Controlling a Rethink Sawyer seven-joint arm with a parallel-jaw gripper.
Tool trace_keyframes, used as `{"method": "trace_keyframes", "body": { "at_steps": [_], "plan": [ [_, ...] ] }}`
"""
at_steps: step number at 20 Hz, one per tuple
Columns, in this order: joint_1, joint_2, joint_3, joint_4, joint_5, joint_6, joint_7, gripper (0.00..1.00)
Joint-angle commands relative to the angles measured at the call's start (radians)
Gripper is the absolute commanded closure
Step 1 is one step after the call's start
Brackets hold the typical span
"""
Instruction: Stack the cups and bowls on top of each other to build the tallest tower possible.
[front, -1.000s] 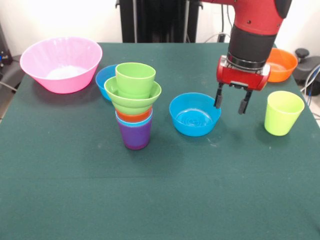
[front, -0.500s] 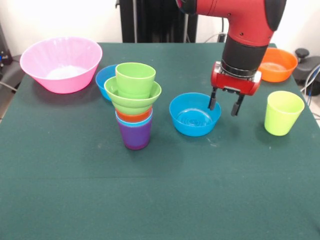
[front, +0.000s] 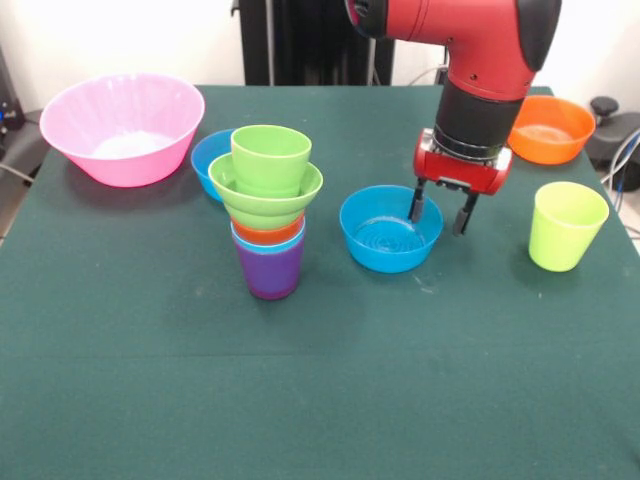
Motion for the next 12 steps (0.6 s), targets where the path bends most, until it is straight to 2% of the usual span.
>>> {"method": "trace_keyframes", "body": {
  "at_steps": [1, 5, 6, 12],
  "plan": [
    [0.016, 0.054, 0.047, 0.044, -0.03, -0.065, 0.122, 0.0],
    [0.007, 0.049, 0.057, 0.054, -0.027, -0.062, 0.113, 0.0],
    [0.005, 0.047, 0.059, 0.054, -0.027, -0.057, 0.109, 1.0],
    [-0.004, 0.039, 0.063, 0.038, -0.018, 0.0, 0.089, 1.0]
  ]
}}
